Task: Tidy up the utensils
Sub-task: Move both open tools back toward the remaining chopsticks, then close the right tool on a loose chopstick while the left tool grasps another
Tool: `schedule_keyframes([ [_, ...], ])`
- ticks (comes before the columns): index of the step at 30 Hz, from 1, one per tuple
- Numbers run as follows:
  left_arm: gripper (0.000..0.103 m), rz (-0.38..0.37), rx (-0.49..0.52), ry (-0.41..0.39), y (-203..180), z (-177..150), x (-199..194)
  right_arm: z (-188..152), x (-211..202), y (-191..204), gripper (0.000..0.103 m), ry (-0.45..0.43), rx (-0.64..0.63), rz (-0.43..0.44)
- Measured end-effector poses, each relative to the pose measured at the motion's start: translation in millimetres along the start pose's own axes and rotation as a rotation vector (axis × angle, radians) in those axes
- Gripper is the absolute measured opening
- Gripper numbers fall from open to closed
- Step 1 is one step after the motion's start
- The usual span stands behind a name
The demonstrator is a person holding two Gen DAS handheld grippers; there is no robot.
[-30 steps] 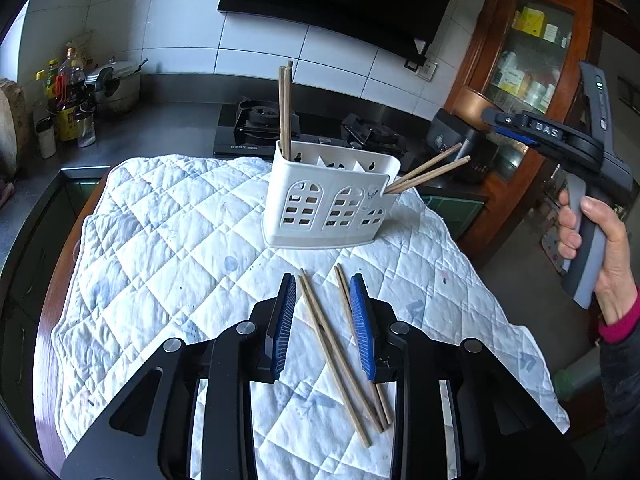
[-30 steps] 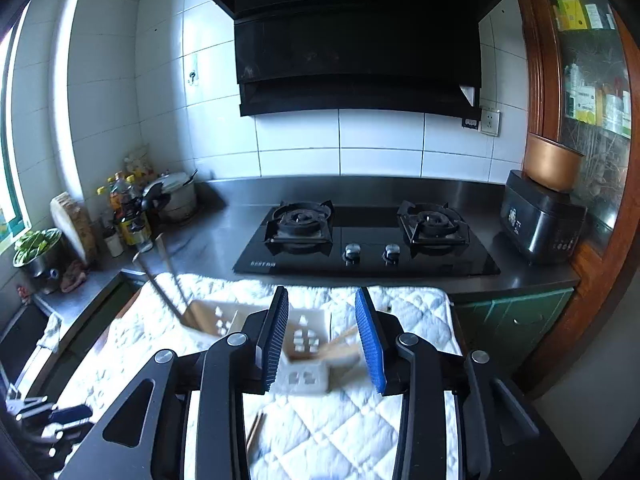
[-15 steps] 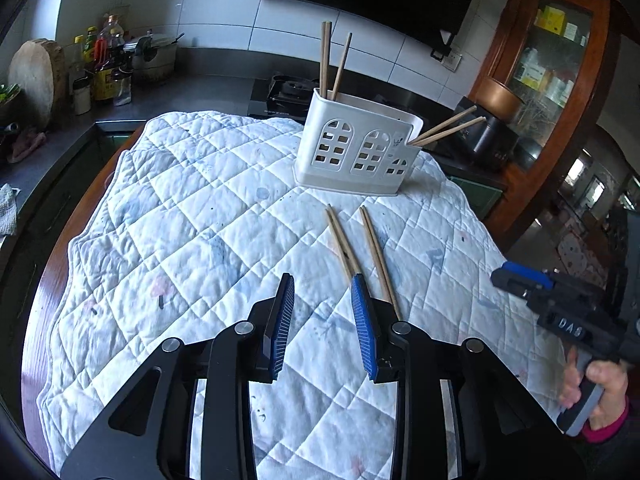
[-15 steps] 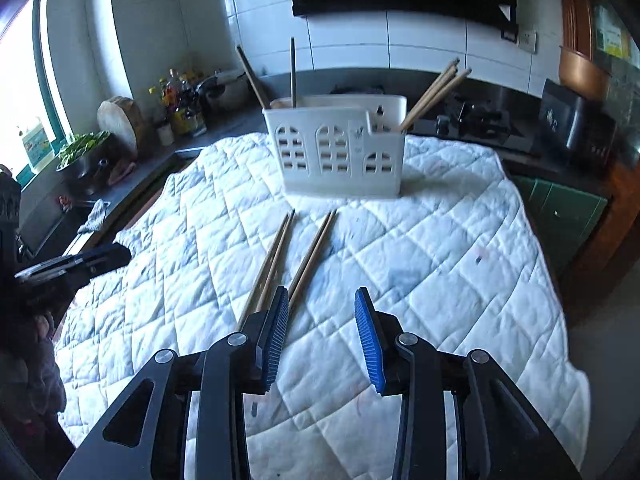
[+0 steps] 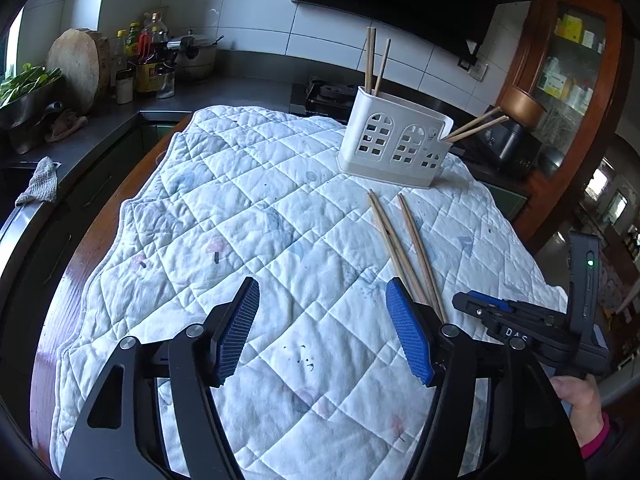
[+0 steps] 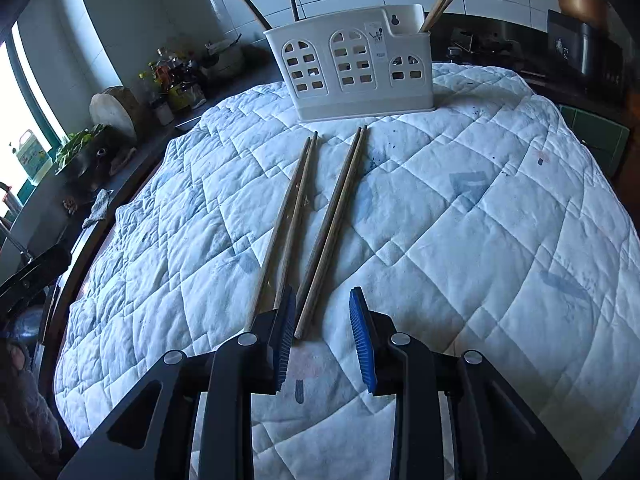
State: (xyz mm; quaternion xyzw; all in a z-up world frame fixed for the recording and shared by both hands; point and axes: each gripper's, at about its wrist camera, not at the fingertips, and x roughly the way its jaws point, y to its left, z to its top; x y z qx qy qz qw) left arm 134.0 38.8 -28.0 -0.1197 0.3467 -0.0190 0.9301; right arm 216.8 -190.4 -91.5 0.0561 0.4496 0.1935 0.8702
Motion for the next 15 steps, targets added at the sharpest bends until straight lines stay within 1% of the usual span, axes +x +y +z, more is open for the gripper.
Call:
schedule_keyframes([
  [2,0.071,0.022,0.0,-0.004,3,-3,-2,1,6,-2,0.027,0.006,0.022,-0.002],
  [7,0.073,0.028,-0.02,0.008,12,-7,1,4,15,-7,0.021,0.012,0.067,0.018],
  [11,0.073,0.03,-0.036,0.021,17,-11,5,5,20,-6,0.018,0.018,0.078,0.022],
  [15,0.073,0.032,-0.037,0.03,18,-13,8,6,25,-4,0.015,0.024,0.076,0.002],
])
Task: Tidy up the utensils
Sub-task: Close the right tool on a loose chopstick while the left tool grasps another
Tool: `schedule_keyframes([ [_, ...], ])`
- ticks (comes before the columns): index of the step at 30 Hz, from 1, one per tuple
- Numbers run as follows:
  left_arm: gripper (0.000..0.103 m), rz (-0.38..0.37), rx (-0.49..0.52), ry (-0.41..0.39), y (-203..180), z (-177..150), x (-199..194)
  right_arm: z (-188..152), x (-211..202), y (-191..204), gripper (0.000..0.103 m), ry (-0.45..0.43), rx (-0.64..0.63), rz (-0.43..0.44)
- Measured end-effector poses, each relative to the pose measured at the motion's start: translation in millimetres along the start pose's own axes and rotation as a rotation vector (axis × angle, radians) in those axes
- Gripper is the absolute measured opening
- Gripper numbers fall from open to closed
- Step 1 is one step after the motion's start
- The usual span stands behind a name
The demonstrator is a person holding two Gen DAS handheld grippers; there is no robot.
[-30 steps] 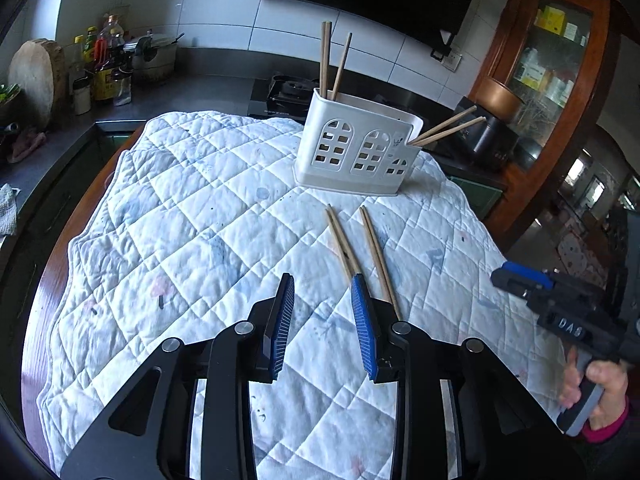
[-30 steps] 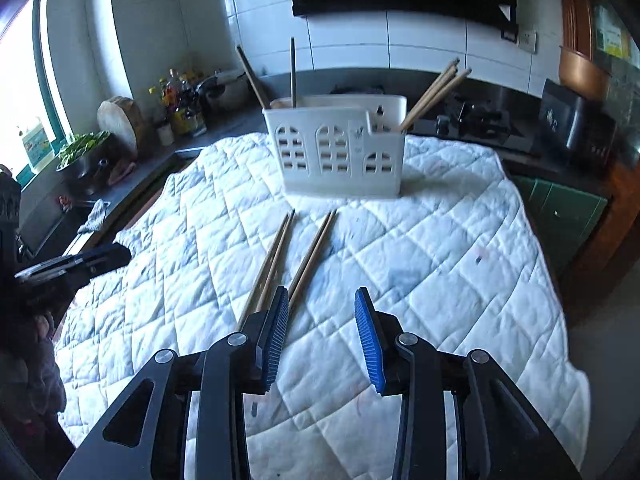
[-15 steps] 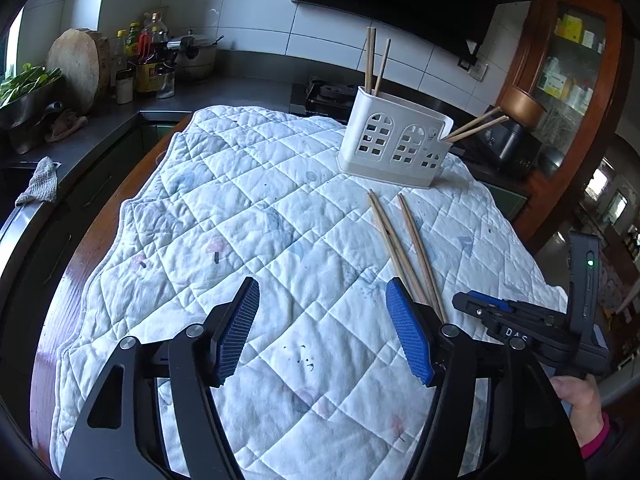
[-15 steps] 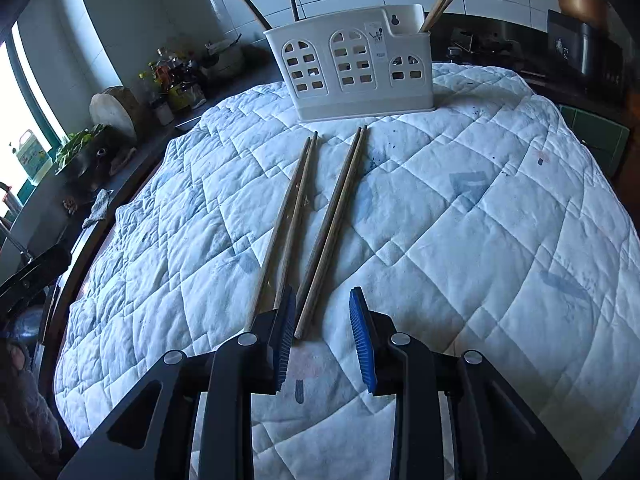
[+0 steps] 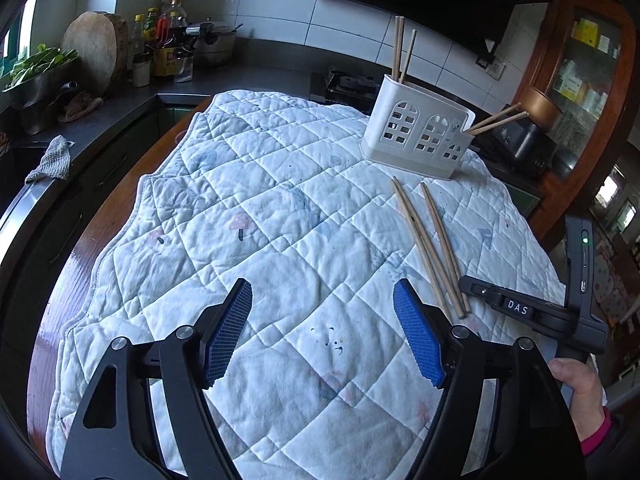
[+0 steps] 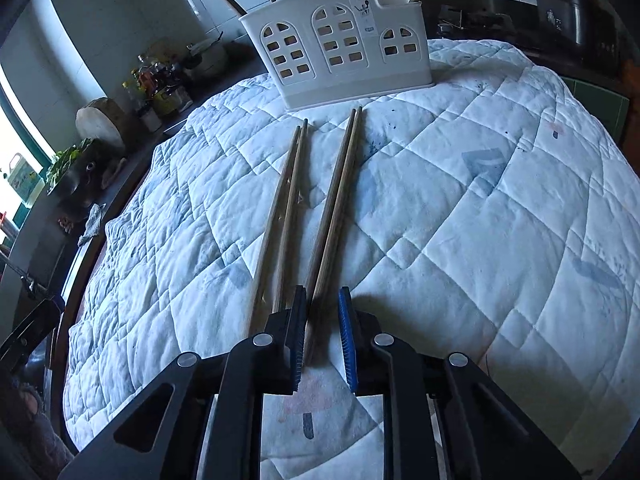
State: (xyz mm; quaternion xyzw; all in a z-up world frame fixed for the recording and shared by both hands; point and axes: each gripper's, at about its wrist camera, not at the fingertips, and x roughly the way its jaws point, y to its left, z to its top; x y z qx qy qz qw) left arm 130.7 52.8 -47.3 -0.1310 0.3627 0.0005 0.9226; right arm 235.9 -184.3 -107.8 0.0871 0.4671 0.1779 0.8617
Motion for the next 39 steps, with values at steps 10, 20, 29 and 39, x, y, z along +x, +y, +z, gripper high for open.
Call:
schedule_keyframes([
  [10,0.073,-0.007,-0.009,0.012,0,-3,5,5,5,7,0.014,0.005,-0.049,-0.086],
  [20,0.073,-0.016,0.018,0.035,-15,-9,8,4,10,11,0.008,-0.015,-0.091,-0.151],
  [29,0.071,-0.047,0.063,0.089,-48,-13,31,-1,-11,-2,0.007,-0.082,-0.047,-0.099],
  [39,0.059,-0.075,0.1,0.134,-94,-12,67,-8,-42,-20,0.007,-0.141,-0.046,-0.058],
])
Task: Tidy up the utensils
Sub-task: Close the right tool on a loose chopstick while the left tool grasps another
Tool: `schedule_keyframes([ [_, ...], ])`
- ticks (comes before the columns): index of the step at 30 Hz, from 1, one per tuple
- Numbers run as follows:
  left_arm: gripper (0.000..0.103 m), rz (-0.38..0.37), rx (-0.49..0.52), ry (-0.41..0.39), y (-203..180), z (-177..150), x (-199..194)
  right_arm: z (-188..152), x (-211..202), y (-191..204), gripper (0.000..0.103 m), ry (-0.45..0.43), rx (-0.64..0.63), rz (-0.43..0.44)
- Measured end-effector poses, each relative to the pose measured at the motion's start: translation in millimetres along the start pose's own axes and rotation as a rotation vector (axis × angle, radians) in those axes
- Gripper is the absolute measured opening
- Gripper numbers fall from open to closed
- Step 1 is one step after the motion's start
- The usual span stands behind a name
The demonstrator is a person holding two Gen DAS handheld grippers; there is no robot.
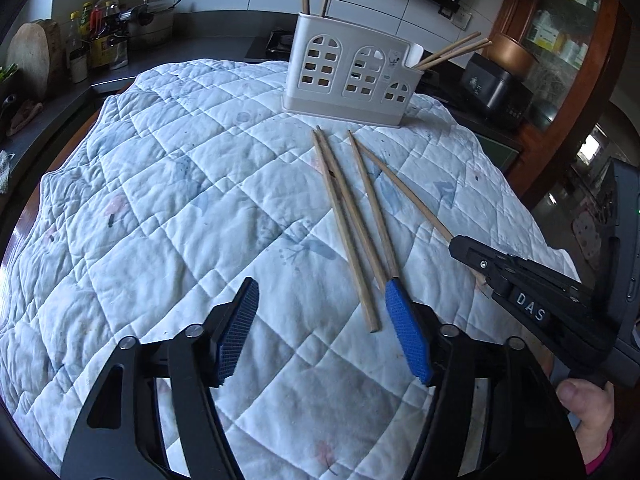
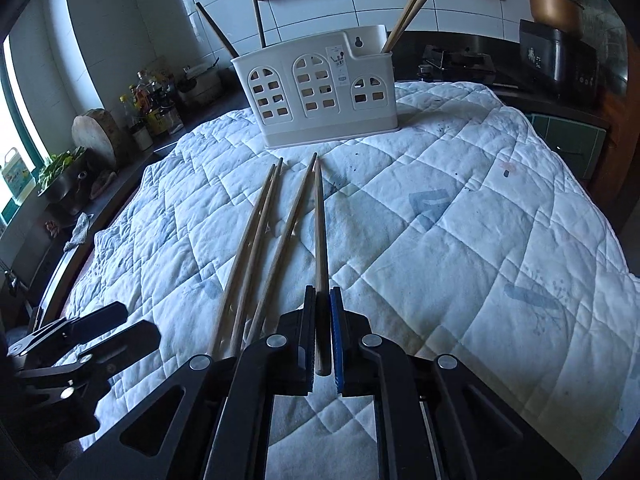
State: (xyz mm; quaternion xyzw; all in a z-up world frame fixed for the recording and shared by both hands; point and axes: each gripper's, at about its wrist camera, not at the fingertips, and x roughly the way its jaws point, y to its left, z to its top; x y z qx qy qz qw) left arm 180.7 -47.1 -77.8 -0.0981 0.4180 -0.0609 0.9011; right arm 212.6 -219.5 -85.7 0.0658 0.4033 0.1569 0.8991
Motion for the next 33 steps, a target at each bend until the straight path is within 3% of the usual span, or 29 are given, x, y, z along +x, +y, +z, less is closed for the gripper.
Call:
schedule_keyframes([
  [2,0.057,0.002,0.008,0.009,-6,2,7,-2,-4,-4,0.007,-0.004,0.006,0.006],
  [6,0.04,-0.007,0.012,0.029,-13,5,20,-6,-7,-12,0.007,-0.008,0.017,0.014],
  [16,0.017,0.008,0.003,0.067,-22,10,45,-9,-11,-23,0.007,-0.007,0.046,0.038],
  [33,0.006,0.043,0.023,0.058,-14,21,53,-6,-23,-21,0.007,-0.032,0.031,0.031],
])
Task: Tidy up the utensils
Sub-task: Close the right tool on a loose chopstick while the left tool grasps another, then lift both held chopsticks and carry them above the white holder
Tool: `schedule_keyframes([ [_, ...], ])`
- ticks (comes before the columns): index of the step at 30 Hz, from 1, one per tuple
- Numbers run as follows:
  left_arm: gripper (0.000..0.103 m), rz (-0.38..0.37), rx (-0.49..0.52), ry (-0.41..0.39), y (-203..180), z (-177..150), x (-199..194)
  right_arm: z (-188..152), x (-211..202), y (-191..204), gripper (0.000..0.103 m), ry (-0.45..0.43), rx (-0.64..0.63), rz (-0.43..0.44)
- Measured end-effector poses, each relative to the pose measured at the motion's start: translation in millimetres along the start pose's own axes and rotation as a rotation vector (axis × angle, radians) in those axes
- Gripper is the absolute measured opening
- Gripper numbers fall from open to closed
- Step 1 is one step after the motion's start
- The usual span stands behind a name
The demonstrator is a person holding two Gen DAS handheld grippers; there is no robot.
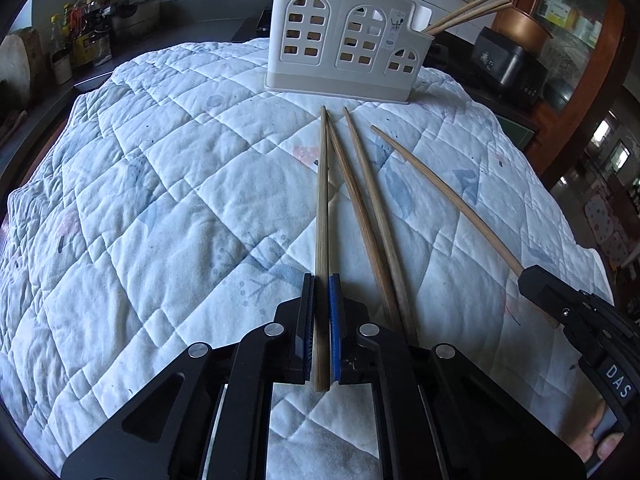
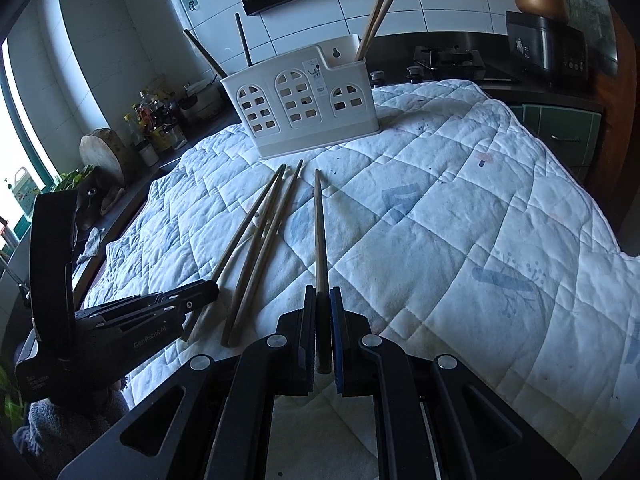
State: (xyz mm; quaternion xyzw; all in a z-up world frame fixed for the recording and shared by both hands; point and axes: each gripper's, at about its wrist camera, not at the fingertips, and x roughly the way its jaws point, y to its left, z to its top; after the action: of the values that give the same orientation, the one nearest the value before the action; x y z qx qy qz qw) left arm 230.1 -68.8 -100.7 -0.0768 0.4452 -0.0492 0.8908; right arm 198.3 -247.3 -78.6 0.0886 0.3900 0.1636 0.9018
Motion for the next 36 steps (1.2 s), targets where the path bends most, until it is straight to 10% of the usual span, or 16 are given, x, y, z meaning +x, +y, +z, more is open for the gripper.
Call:
schedule_keyframes([
  [11,0.006,-0.046,0.037,-0.167,16,20,-68,38,-41,24,0.007,-0.109,-0.092,0.008],
  [36,0.006,-0.037,0.169,-0.241,15,110,-121,184,-69,42,0.007,-0.103,-0.249,0.026],
])
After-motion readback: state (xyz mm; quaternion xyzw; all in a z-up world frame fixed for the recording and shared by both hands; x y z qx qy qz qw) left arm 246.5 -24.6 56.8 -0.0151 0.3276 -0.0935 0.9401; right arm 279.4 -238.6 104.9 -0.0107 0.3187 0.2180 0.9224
